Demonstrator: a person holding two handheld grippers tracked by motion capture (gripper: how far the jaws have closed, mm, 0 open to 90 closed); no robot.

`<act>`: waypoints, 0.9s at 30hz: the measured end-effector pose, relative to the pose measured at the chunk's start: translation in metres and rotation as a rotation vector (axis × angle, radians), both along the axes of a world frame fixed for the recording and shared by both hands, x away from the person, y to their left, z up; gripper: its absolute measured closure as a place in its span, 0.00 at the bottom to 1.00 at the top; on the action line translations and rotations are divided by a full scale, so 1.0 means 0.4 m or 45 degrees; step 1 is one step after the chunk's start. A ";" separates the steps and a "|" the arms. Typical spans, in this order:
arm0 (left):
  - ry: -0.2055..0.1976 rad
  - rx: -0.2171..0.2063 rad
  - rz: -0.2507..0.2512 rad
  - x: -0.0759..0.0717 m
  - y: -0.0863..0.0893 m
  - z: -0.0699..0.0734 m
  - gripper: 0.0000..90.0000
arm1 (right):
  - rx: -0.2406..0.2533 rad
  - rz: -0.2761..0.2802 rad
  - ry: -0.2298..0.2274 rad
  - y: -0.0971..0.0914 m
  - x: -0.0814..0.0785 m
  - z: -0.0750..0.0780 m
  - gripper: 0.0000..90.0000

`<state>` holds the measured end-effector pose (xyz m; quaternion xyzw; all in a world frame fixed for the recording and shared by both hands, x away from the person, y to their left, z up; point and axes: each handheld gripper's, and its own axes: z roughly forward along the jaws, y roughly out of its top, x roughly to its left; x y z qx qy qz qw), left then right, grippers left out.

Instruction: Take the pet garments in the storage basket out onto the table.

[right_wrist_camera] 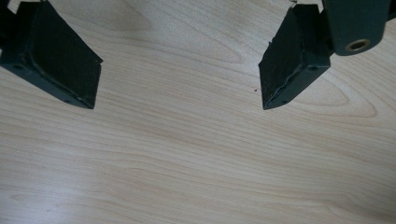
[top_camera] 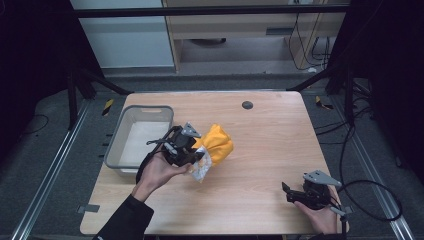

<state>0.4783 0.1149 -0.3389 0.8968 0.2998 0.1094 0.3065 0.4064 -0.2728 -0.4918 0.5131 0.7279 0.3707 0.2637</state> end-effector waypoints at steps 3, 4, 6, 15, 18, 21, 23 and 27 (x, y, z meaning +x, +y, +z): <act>0.007 -0.004 -0.004 0.001 -0.012 -0.014 0.91 | -0.002 0.001 -0.001 0.000 0.000 0.000 0.14; 0.010 0.002 -0.010 0.001 -0.014 -0.017 0.91 | -0.004 0.001 -0.001 0.000 0.000 -0.001 0.14; 0.016 0.003 -0.016 0.002 -0.021 -0.025 0.91 | -0.005 0.000 -0.002 0.000 0.000 -0.001 0.14; 0.030 0.023 -0.041 0.001 -0.059 -0.068 0.91 | -0.006 0.000 0.002 0.001 0.000 -0.002 0.14; 0.032 0.033 -0.050 0.001 -0.070 -0.080 0.91 | -0.012 0.001 0.003 0.002 0.000 -0.002 0.14; 0.035 0.036 -0.058 0.000 -0.080 -0.094 0.91 | -0.015 0.001 0.000 0.001 0.000 -0.002 0.14; 0.041 0.042 -0.063 0.001 -0.084 -0.099 0.91 | -0.016 0.002 -0.001 0.001 0.000 -0.002 0.14; 0.047 0.051 -0.067 0.002 -0.091 -0.114 0.91 | -0.019 0.002 -0.002 0.001 0.000 -0.002 0.14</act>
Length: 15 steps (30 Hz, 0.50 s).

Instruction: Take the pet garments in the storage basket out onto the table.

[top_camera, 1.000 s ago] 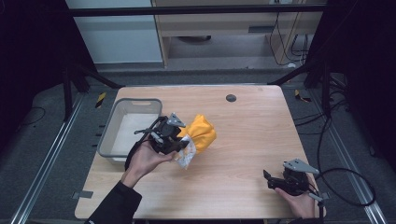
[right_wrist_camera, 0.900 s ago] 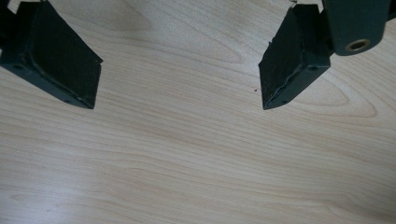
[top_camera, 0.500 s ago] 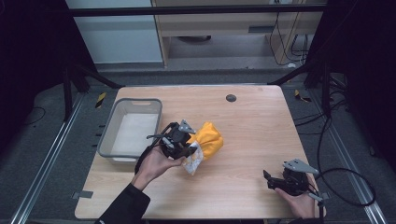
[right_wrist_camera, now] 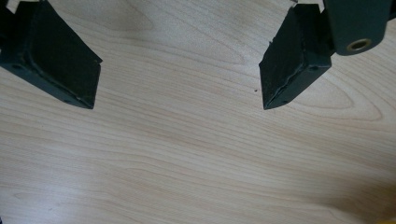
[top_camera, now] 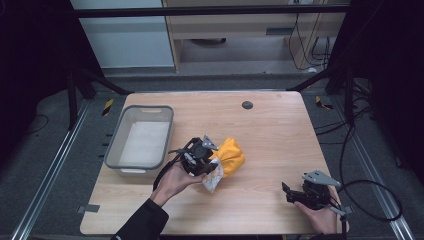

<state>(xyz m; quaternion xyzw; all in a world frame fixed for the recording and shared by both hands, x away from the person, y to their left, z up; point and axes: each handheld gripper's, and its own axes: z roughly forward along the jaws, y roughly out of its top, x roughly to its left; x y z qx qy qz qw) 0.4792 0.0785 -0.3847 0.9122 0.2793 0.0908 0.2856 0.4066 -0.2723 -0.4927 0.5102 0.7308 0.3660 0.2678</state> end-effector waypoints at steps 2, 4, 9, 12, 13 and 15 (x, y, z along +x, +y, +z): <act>0.004 0.002 -0.002 0.001 -0.003 -0.008 0.91 | -0.001 0.001 -0.001 0.000 0.000 0.000 0.14; 0.008 0.003 -0.007 0.001 -0.006 -0.019 0.91 | -0.001 -0.001 -0.002 0.001 0.000 0.000 0.14; 0.022 0.011 -0.020 0.001 -0.014 -0.044 0.91 | -0.007 0.000 -0.003 0.001 0.000 -0.001 0.13; 0.028 0.015 -0.026 0.001 -0.020 -0.059 0.91 | -0.008 0.000 -0.005 0.001 0.000 -0.001 0.13; 0.028 0.015 -0.026 0.001 -0.021 -0.062 0.91 | -0.007 0.000 -0.005 0.001 0.000 -0.001 0.13; 0.027 0.017 -0.031 0.000 -0.025 -0.068 0.91 | -0.009 0.002 -0.006 0.001 0.000 -0.001 0.13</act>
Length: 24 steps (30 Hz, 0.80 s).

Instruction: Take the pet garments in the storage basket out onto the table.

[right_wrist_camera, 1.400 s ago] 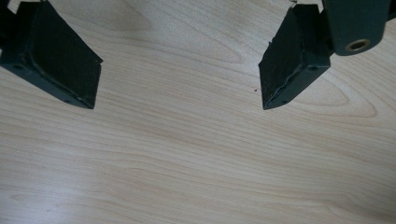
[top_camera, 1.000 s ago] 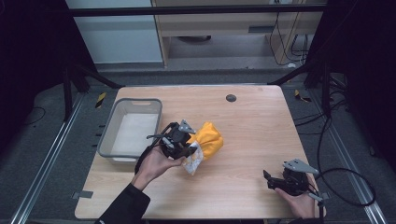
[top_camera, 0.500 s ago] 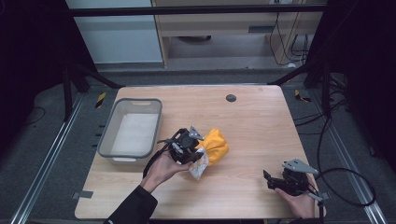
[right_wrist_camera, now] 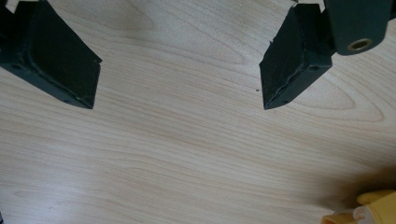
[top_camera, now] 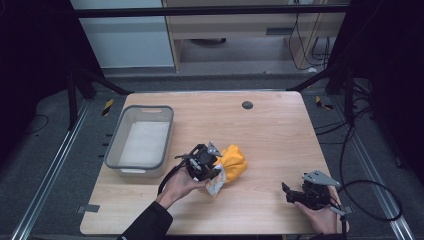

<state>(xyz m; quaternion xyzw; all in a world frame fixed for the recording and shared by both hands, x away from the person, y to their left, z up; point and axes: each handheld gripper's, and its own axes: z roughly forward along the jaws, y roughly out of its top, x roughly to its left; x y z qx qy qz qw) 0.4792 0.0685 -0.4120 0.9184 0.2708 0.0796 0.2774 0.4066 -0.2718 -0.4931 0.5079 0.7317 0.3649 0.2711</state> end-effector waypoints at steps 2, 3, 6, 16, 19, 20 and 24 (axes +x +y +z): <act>0.000 0.000 -0.001 0.000 -0.002 -0.006 0.90 | -0.001 0.000 -0.001 0.000 0.000 0.000 0.13; -0.001 0.002 -0.001 0.000 -0.004 -0.010 0.90 | -0.001 0.000 -0.001 0.000 0.000 0.000 0.13; -0.012 0.012 -0.006 0.000 -0.008 -0.022 0.88 | -0.004 0.004 -0.003 0.000 0.000 -0.001 0.13; -0.031 0.012 -0.028 -0.002 -0.017 -0.036 0.77 | 0.001 0.001 -0.003 -0.002 0.000 -0.001 0.13; -0.041 -0.003 -0.029 -0.002 -0.013 -0.038 0.68 | 0.010 -0.002 -0.001 -0.001 -0.001 0.000 0.13; -0.049 -0.006 -0.029 -0.003 -0.012 -0.038 0.65 | 0.007 -0.001 -0.003 -0.002 -0.002 0.000 0.13; -0.075 -0.034 -0.028 -0.007 -0.002 -0.039 0.56 | 0.006 0.000 -0.003 -0.001 -0.001 0.000 0.13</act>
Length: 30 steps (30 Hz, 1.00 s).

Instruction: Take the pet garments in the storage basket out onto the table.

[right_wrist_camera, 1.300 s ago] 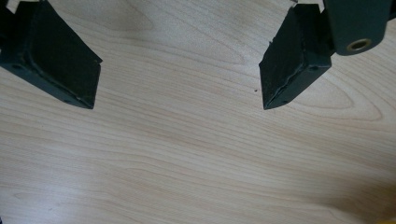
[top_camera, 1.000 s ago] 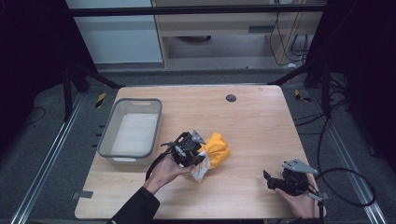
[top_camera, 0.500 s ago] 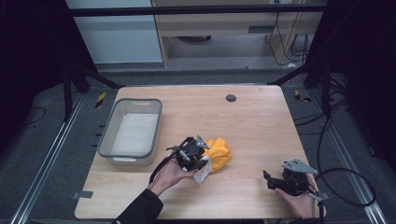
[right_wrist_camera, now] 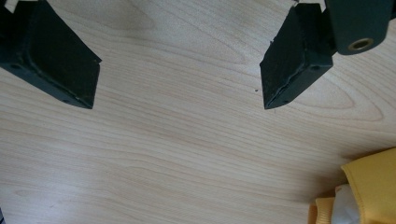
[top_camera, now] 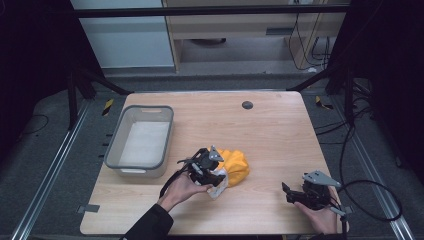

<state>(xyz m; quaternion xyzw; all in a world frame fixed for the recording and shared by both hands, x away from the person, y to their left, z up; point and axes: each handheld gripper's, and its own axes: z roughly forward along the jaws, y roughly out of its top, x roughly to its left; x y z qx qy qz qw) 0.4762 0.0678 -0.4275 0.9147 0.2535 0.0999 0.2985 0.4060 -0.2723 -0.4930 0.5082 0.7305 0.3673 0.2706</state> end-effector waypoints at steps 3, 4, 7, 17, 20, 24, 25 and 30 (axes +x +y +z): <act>-0.003 -0.046 0.003 -0.002 0.011 0.009 0.48 | 0.004 -0.003 0.001 0.000 0.000 0.000 0.13; -0.003 -0.067 0.005 -0.003 0.016 0.015 0.45 | 0.007 -0.001 -0.002 0.000 0.001 0.000 0.13; -0.029 -0.129 0.011 -0.011 0.034 0.030 0.37 | 0.007 -0.002 -0.001 0.000 0.000 0.001 0.13; -0.115 -0.234 0.056 -0.042 0.092 0.054 0.27 | 0.007 -0.003 -0.012 0.000 0.000 0.002 0.12; -0.138 -0.258 0.074 -0.053 0.106 0.045 0.25 | 0.007 -0.007 -0.010 0.000 0.000 0.001 0.11; -0.194 -0.259 0.107 -0.068 0.128 0.029 0.22 | 0.010 -0.007 -0.010 -0.001 0.000 0.001 0.11; -0.201 -0.255 0.115 -0.072 0.135 0.024 0.22 | 0.008 -0.007 -0.013 -0.001 0.000 0.001 0.11; -0.204 -0.277 0.160 -0.091 0.175 -0.001 0.22 | 0.010 -0.009 -0.013 -0.002 0.000 0.000 0.10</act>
